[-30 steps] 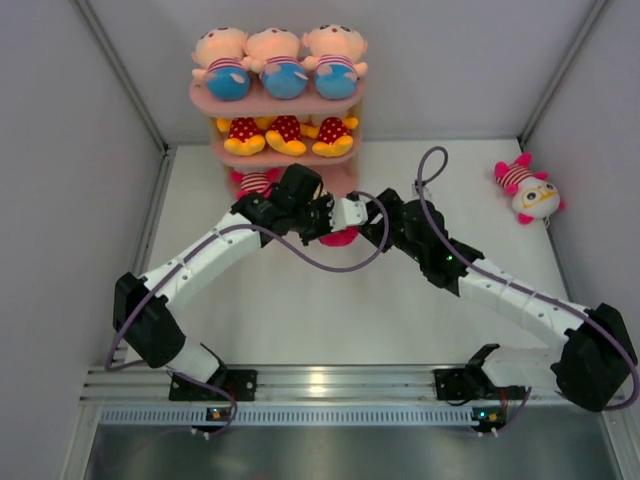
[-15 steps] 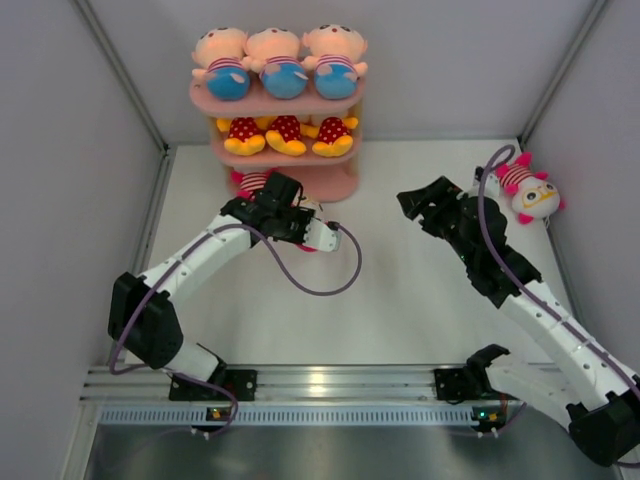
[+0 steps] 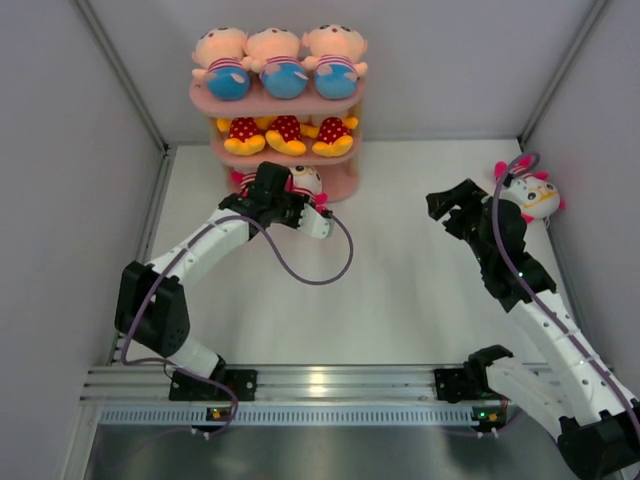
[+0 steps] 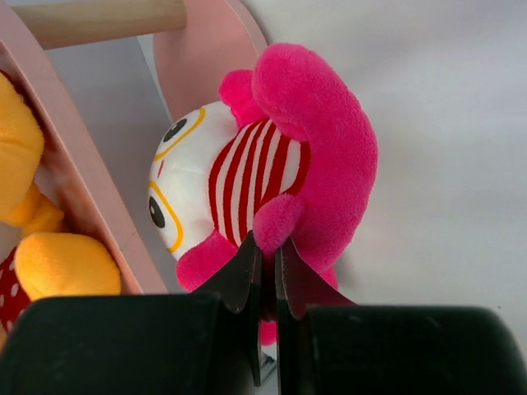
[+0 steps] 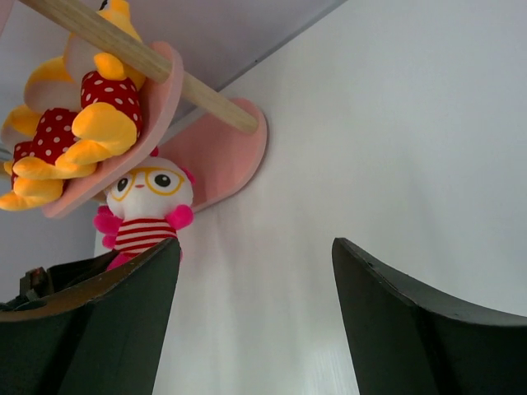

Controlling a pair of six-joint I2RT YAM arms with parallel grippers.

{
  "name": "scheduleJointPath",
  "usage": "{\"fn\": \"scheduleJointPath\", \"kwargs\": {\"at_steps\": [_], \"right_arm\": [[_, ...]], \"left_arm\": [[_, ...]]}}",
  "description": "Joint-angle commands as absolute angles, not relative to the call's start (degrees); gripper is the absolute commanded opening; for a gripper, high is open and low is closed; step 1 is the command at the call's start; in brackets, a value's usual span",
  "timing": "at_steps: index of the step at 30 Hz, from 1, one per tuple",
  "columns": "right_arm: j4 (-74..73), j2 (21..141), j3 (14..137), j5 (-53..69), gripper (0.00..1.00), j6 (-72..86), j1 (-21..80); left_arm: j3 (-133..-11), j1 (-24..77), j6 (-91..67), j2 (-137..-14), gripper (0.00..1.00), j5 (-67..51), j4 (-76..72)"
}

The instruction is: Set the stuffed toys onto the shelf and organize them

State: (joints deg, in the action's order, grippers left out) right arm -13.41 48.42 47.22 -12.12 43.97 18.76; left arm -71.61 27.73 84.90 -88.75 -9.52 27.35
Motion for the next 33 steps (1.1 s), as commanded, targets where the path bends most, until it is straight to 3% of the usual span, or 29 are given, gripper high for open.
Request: {"fn": "scheduleJointPath", "kwargs": {"at_steps": [1, 19, 33], "right_arm": [[-13.36, 47.99, 46.93, -11.69, 0.75, 41.57, 17.67], [-9.67, 54.13, 46.93, -9.59, 0.76, 39.38, 12.75], [-8.0, 56.43, 48.08, -8.09, 0.76, 38.24, 9.32]], "left_arm": [[-70.75, 25.14, 88.68, -90.61, 0.0, -14.4, 19.34], [-82.61, 20.39, 80.68, -107.04, 0.0, -16.0, 15.38], [-85.52, 16.17, 82.7, -111.45, 0.0, -16.79, 18.02]]}}
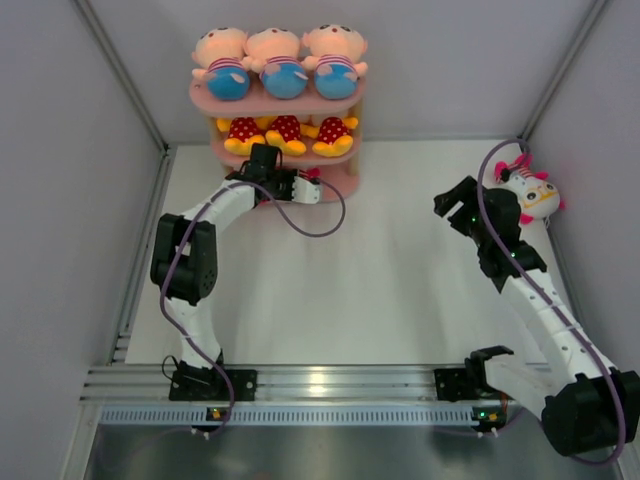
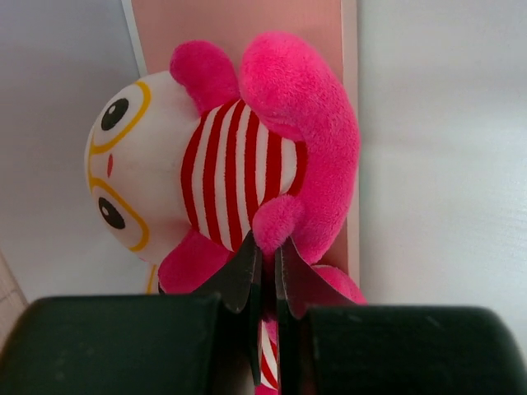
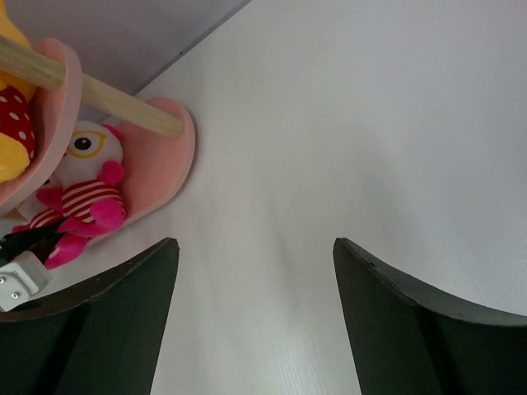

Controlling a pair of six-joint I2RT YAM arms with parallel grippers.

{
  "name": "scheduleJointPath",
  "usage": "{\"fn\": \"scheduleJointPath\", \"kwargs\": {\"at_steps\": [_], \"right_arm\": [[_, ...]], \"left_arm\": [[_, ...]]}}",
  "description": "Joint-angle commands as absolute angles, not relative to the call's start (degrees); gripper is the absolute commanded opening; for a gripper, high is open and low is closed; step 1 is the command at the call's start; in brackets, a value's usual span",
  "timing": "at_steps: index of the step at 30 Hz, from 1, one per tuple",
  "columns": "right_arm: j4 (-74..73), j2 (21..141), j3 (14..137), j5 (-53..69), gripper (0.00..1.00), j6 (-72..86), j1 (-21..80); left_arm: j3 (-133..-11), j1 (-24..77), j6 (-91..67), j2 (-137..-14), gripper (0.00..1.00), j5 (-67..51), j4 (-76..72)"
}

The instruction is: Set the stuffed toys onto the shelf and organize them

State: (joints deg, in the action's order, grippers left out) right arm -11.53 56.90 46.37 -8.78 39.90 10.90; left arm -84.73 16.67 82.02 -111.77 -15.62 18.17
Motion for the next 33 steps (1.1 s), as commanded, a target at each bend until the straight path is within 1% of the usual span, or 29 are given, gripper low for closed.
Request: {"fn": "scheduleJointPath", "kwargs": {"at_steps": [1, 9, 13, 14, 17, 18, 20, 26, 29, 30, 31, 32, 33], "right_arm": [[-8.09, 56.6, 48.08, -7.74, 0.77, 38.23, 8.79], [-10.11, 58.8, 48.17, -1.24, 0.78, 38.41, 1.42], [-10.37, 58.45, 47.9, -0.26, 0.78, 38.5, 0.61], [-10.37, 58.27, 47.9, -0.35, 0.78, 38.41, -1.3], [-10.9, 57.75, 47.99, -0.35, 0.78, 38.15, -1.93], [-10.99, 57.57, 48.16, -0.26, 0.79, 38.14, -2.19], [-11.25, 57.31, 48.43, -0.26, 0.79, 37.97, -2.63], [-12.13, 56.78, 48.78, 2.98, 0.79, 37.53, -3.51], [-14.06, 56.43, 48.95, 3.6, 0.8, 36.13, -4.65], [-15.11, 56.16, 48.96, 3.52, 0.8, 35.78, -5.18], [-15.64, 56.08, 48.96, 3.6, 0.81, 35.16, -5.97], [-16.08, 55.99, 49.04, 3.6, 0.82, 34.98, -7.89], [-16.43, 56.07, 49.22, 3.6, 0.82, 34.89, -9.13]], "left_arm": [[-85.52, 16.08, 82.88, -111.36, 0.0, -16.53, 18.19], [-84.99, 15.03, 83.06, -110.66, 0.0, -14.85, 19.69], [-83.5, 15.12, 82.88, -109.6, 0.0, -15.03, 19.78], [-83.24, 15.12, 82.53, -109.43, 0.15, -14.94, 19.69], [-82.62, 15.12, 81.3, -108.46, 0.44, -14.5, 19.78], [-82.36, 15.12, 81.3, -107.93, 0.47, -14.5, 19.78], [-82.0, 15.12, 81.39, -107.06, 0.5, -14.24, 19.77], [-81.57, 15.21, 81.47, -105.03, 0.5, -14.06, 19.78], [-78.77, 15.29, 82.87, -101.79, 0.53, -13.89, 19.69], [-77.79, 15.38, 83.23, -100.99, 0.55, -13.8, 19.77], [-76.83, 15.47, 83.58, -100.2, 0.6, -13.8, 19.78], [-75.16, 15.56, 84.19, -98.72, 0.62, -13.8, 19.69], [-74.62, 15.64, 84.29, -98.09, 0.64, -13.71, 19.69]]}}
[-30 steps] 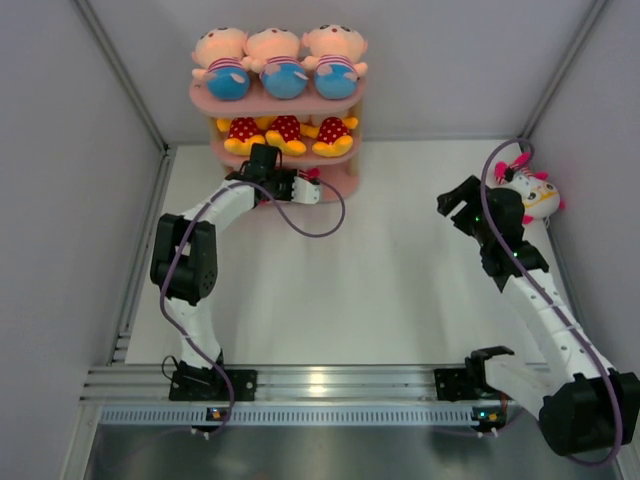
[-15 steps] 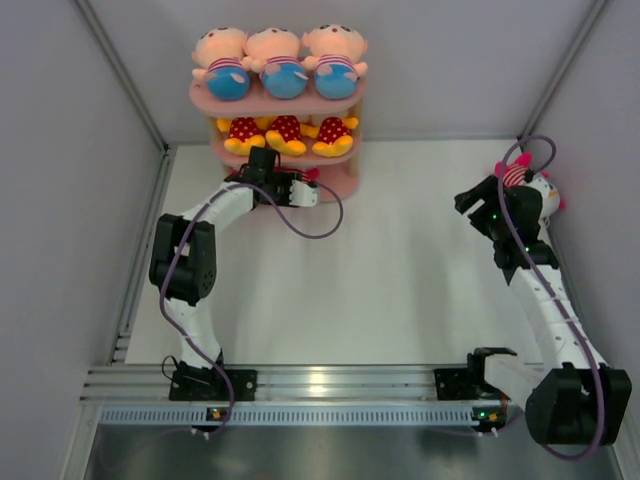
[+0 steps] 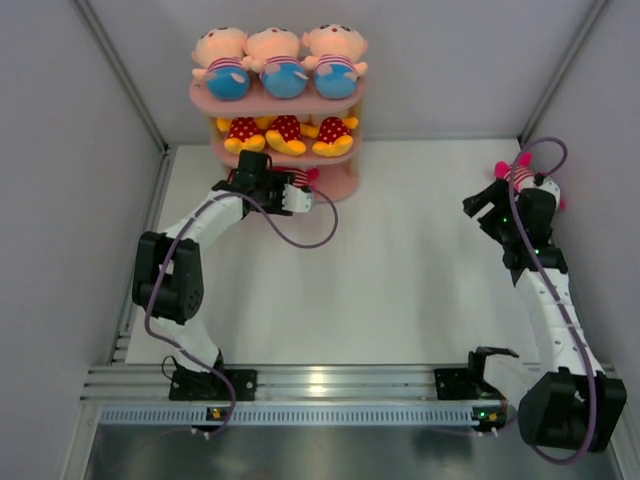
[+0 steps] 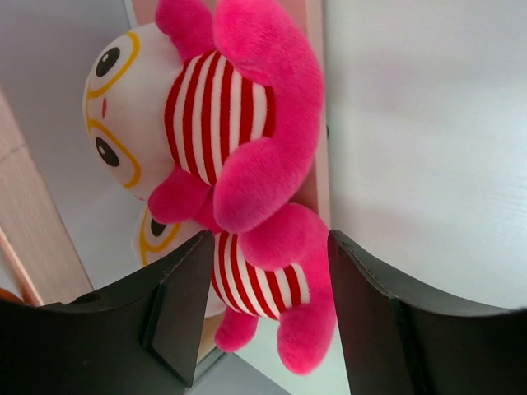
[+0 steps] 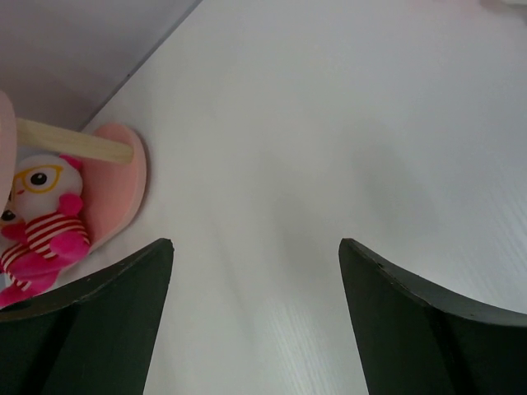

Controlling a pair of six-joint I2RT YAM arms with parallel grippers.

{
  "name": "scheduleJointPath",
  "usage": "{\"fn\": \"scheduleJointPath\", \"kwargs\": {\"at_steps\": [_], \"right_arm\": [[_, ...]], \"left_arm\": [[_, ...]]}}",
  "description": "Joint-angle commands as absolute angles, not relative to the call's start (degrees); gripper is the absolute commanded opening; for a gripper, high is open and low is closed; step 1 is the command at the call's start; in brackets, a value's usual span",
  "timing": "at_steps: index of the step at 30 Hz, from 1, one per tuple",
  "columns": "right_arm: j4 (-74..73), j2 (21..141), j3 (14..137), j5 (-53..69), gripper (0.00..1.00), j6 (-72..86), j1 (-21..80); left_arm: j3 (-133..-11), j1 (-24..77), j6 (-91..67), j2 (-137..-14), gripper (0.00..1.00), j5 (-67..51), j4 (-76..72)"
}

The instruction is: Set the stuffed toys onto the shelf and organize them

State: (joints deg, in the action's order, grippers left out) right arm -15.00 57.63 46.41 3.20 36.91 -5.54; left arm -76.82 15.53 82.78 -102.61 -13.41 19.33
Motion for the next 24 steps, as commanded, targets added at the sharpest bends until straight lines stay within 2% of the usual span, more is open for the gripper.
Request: {"fn": "scheduleJointPath", "kwargs": {"at_steps": [1, 5, 7, 11, 13, 18, 24], "right_arm": [[-16.35, 56.34, 49.31, 3.69, 0.85, 34.63, -10.62], [-12.58, 60.98, 51.93, 7.55, 0.89, 35.07, -19.67], [-11.17, 67.13, 53.78, 8.7, 0.91, 35.77, -24.42], [-8.62, 78.38, 60.8, 4.58, 0.95, 38.93, -29.26], [-7.21, 84.79, 63.36, 2.99, 0.99, 40.68, -29.79], [-9.31, 101.38, 75.75, -2.63, 0.99, 42.8, -30.06], [-9.67, 115.46, 87.35, -2.81, 0.99, 42.72, -29.88]], "left_arm": [[-74.18, 15.64, 84.2, -97.56, 0.66, -13.71, 19.69], [-74.97, 15.73, 81.05, -95.72, 0.67, -13.97, 19.69], [-75.41, 15.91, 79.72, -94.57, 0.68, -14.15, 19.86], [-76.64, 17.05, 76.3, -92.82, 0.69, -14.24, 21.18], [-77.25, 17.57, 74.19, -92.72, 0.7, -14.07, 22.49], [-79.1, 19.07, 70.14, -92.11, 0.7, -12.31, 24.61], [-83.14, 19.51, 66.18, -92.02, 0.7, -10.99, 29.88]]}}
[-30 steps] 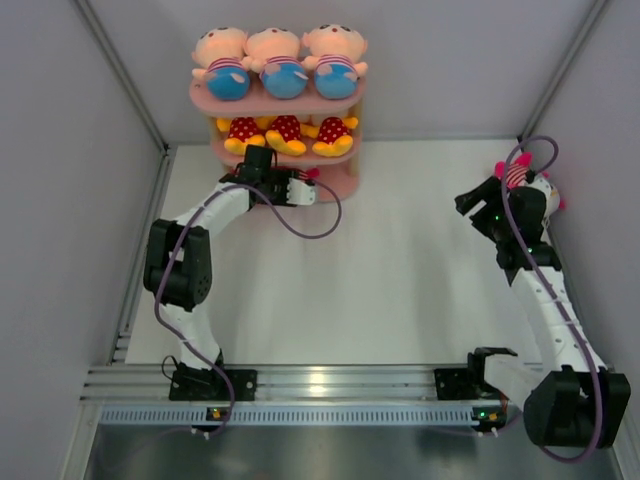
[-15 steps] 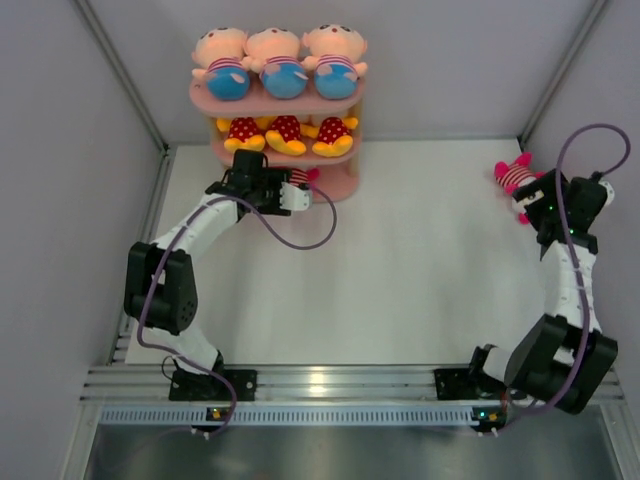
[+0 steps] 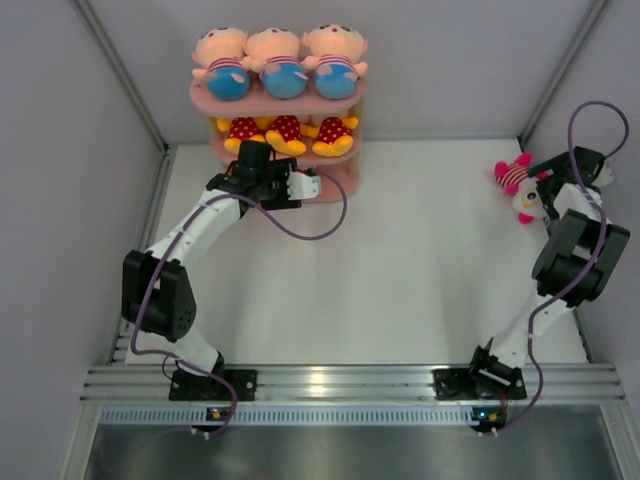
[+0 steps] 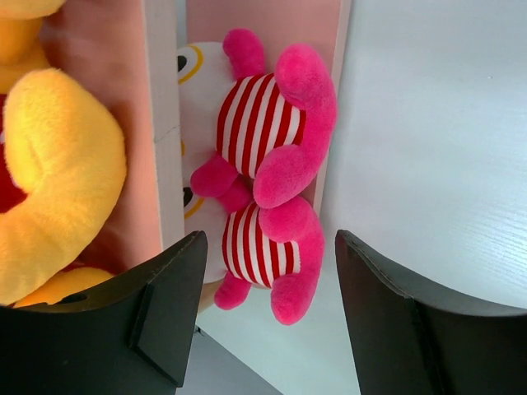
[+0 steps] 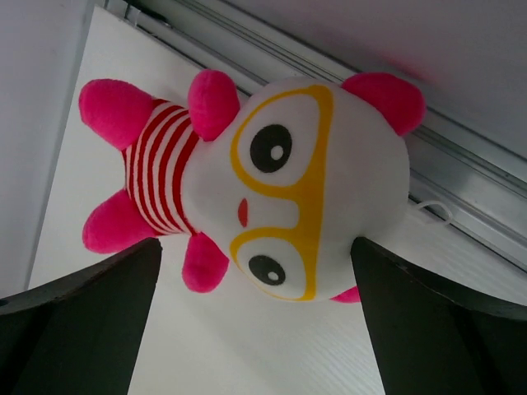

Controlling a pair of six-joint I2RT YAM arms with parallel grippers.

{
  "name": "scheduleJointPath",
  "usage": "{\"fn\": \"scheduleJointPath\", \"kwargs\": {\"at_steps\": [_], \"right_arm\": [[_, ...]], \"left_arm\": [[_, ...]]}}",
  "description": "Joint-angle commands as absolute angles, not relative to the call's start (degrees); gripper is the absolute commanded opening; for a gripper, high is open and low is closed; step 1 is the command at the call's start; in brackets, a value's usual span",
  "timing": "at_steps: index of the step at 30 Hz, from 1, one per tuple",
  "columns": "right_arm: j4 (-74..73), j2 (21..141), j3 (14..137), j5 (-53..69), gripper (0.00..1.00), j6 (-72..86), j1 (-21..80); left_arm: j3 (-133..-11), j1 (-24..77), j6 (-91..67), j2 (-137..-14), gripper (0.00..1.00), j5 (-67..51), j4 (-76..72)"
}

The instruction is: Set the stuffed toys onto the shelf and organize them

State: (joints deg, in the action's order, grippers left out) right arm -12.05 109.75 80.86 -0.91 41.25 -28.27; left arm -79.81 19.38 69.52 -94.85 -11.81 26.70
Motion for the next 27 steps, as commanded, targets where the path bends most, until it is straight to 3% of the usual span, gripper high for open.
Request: {"fn": "scheduleJointPath", "kwargs": {"at_steps": [1, 12, 14, 15, 17, 19, 20, 25, 27], "right_arm": [[-10.28, 116.71, 89.71, -3.33, 1.0, 42.63, -29.71], [-14.85, 125.85, 94.21, -7.82, 0.88, 39.46, -27.77], [-16.34, 127.17, 96.14, -8.17, 0.69, 39.37, -28.04], [-16.78, 127.79, 96.5, -7.74, 0.51, 39.55, -28.21], [-16.44, 126.92, 96.42, -7.91, 0.34, 39.11, -28.3], [-15.74, 125.34, 95.28, -6.86, 0.06, 37.01, -28.21], [-15.21, 124.2, 94.49, -6.16, 0.0, 36.13, -28.04], [-15.1, 108.92, 87.82, -3.87, 0.0, 25.42, -25.58], [-16.78, 101.8, 86.4, 2.17, 0.0, 20.25, -23.91]], "left_arm": [[-83.32, 19.6, 66.01, -91.85, 0.7, -10.9, 30.49], [-84.02, 20.83, 60.65, -89.83, 0.7, -12.13, 32.78], [-84.02, 21.18, 60.03, -89.56, 0.7, -12.48, 32.96], [-84.02, 21.18, 59.86, -89.39, 0.7, -12.57, 33.22], [-83.94, 21.27, 59.77, -88.95, 0.7, -12.48, 33.49], [-83.85, 21.27, 59.85, -88.51, 0.69, -12.57, 33.75], [-83.93, 21.36, 59.68, -88.33, 0.69, -12.92, 33.92], [-84.9, 22.15, 57.93, -87.28, 0.68, -15.72, 37.51], [-84.73, 22.76, 58.27, -86.75, 0.68, -18.18, 38.67]]}}
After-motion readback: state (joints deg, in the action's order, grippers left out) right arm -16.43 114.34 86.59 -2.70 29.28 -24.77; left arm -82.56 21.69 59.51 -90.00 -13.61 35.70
